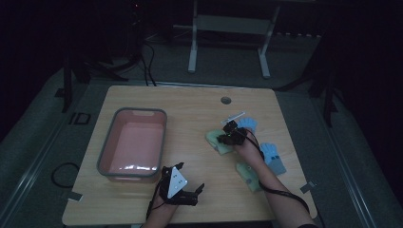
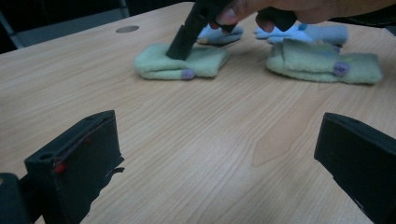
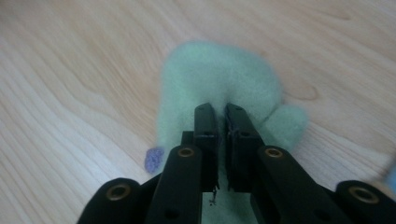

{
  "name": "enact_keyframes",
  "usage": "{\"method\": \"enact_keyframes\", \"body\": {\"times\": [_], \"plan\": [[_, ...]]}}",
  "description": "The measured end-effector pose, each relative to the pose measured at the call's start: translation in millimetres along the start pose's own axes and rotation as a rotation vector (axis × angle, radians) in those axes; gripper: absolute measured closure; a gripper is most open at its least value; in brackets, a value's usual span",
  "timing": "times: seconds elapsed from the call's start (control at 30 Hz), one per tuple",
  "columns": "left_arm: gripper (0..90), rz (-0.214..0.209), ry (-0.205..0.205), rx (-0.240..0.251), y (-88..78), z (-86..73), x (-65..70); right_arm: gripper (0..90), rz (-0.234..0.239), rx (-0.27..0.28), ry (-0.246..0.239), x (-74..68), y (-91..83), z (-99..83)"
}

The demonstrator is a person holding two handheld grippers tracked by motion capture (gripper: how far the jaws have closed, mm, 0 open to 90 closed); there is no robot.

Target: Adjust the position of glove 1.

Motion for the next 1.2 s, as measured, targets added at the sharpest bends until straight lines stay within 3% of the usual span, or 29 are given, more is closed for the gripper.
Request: {"method": "enact_keyframes", "body": {"times": [0.37,0.43,0.7,0.77,0.9,1.07,1.2], "plan": [[0.5,0.004,-0.001,0.003,-0.2,0.1,-0.3,86.8,-0.03,0.087,0.059,-24.9,-50.0,21.9],[0.5,0.004,-0.002,-0.001,0.4,0.1,-0.4,87.1,-0.053,0.112,0.073,-35.6,-68.1,27.6],[0.5,0.0,-0.006,-0.007,0.7,-0.2,-0.4,87.3,-0.097,0.182,0.147,-62.2,-98.5,25.8],[0.5,0.002,-0.008,-0.006,0.8,-0.1,-0.7,87.3,-0.099,0.204,0.18,-68.0,-101.7,21.9],[0.5,0.016,-0.004,-0.014,1.4,-0.3,-0.7,87.2,-0.152,0.231,0.187,-81.0,-102.0,10.4],[0.5,0.027,0.038,-0.011,1.2,-0.1,3.1,87.3,-0.156,0.22,0.232,-91.4,-94.7,-7.9],[0.5,0.023,0.046,0.009,-0.5,0.5,4.9,87.2,-0.151,0.225,0.291,-98.0,-81.7,-18.2]]}}
Point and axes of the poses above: each handheld gripper's, and its own axes: y roughly forward along the jaws, z roughly out of its top, x roughly to its right, the point moved 8 cm from there along y, roughly forward along the jaws, and after that the axes turned 7 degrees about -x, right-handed, at the moved point
